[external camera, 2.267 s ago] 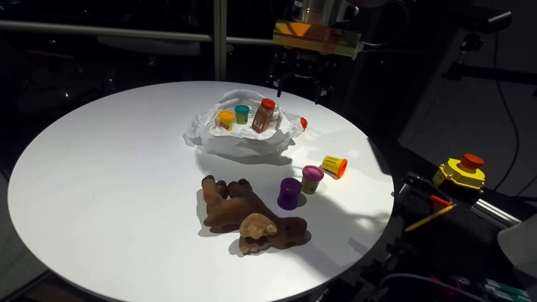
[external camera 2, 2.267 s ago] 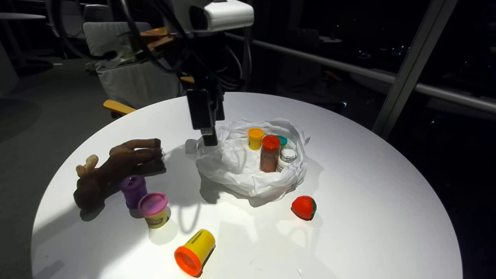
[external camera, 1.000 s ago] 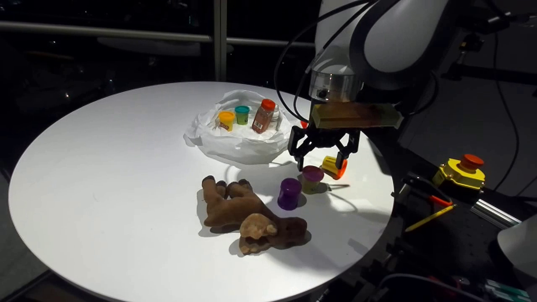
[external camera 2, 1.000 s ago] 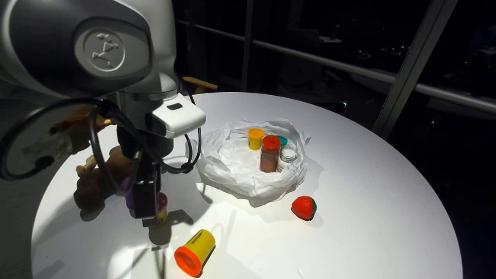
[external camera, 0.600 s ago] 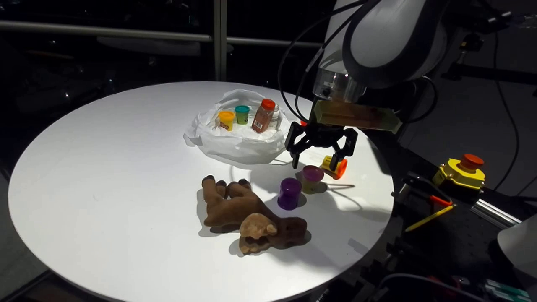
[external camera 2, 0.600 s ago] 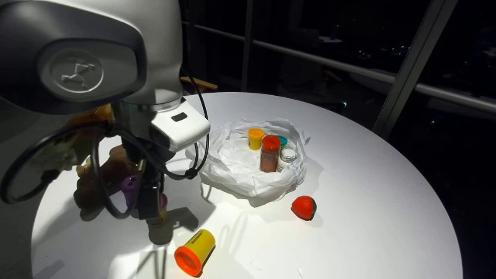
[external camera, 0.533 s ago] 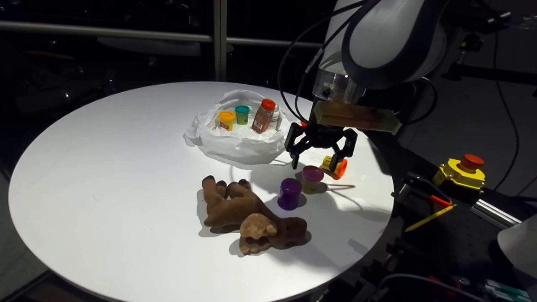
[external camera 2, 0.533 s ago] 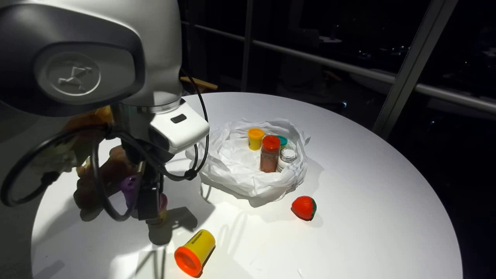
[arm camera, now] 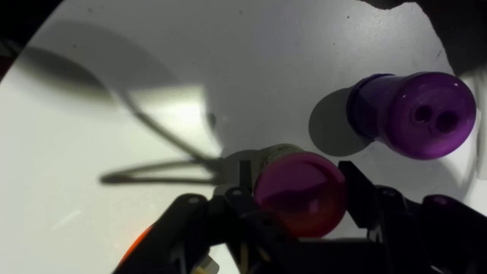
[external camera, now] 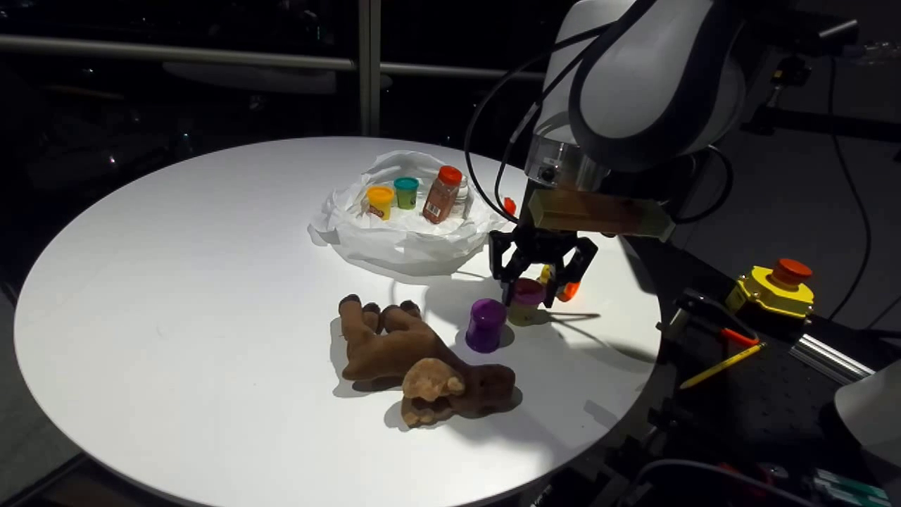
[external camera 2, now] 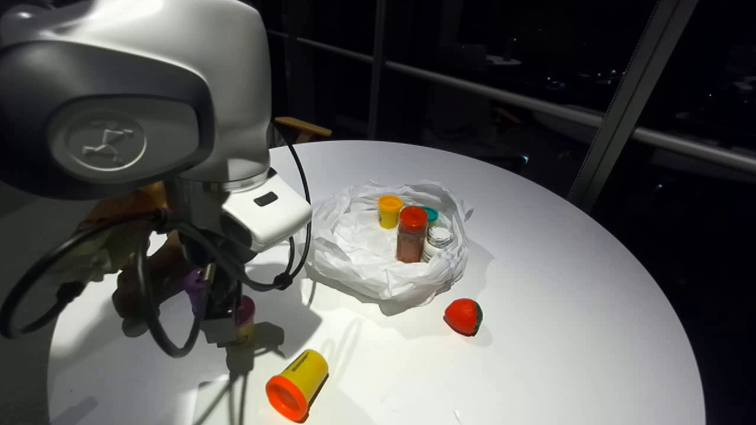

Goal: Put the contents on the table into the plastic bag.

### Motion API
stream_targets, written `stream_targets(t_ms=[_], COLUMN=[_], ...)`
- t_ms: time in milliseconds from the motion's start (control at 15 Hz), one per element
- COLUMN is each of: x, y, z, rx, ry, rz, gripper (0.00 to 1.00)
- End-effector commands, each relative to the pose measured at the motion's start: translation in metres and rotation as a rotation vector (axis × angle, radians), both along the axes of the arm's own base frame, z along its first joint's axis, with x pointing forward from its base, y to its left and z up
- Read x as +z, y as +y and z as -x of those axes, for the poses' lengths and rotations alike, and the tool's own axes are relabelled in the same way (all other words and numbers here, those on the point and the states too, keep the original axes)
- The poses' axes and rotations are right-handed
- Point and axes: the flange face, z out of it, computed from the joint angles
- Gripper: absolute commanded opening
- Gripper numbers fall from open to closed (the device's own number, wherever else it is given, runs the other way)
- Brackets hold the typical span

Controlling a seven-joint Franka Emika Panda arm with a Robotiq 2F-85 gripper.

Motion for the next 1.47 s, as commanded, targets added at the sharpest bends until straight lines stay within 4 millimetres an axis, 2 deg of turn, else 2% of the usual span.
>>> stream_targets(t_ms=[0,200,400,667,867,1000,1133,1400], x=[0.013,0.03,0.066,0.114,0.126,0.122,0.106,0.06], y=[-0.005,-0.006,-0.005,0.006,0.016,0.019,0.017,0.011], z=[0.002,-0.006,-0.028,-0.091,-0.145,-0.178,-0.205,-0.24], rx=[-0.01,-0.016,-0.052,-0.126,-0.186,-0.232,-0.264,-0.303], ry=[-0.063,-0.094,-0.098,-0.096,-0.195,-0.266,-0.298,-0.263], rz=[0.022,0.055,0.101,0.156,0.12,0.105,0.119,0.147], gripper=[0.31,0.28,0.28,0.28,0.28,0.28,0.28,0.28])
